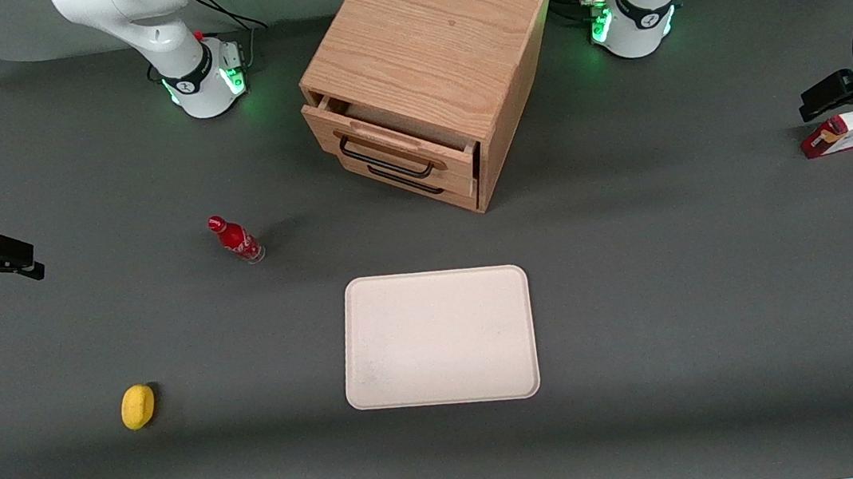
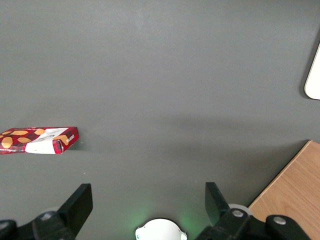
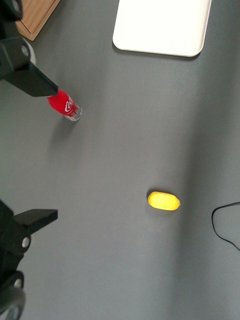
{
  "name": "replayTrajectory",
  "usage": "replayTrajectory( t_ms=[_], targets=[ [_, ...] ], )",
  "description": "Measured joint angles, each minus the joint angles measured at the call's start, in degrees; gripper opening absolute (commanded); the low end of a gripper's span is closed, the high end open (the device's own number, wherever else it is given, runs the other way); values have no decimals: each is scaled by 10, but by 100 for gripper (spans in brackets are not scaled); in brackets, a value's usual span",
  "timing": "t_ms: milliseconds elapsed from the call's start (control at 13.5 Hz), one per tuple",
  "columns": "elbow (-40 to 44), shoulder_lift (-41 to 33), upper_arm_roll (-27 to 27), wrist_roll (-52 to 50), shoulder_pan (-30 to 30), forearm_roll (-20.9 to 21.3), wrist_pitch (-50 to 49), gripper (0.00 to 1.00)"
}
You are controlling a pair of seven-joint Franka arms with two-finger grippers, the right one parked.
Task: Place red cookie box on tray
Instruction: 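Move the left gripper over the red patterned cookie box and rotate it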
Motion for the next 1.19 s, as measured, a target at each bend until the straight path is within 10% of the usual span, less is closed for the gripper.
replayTrajectory(
  t_ms=[1185],
  targets=[
    [12, 15, 1, 99, 75, 2, -40, 100]
  ],
)
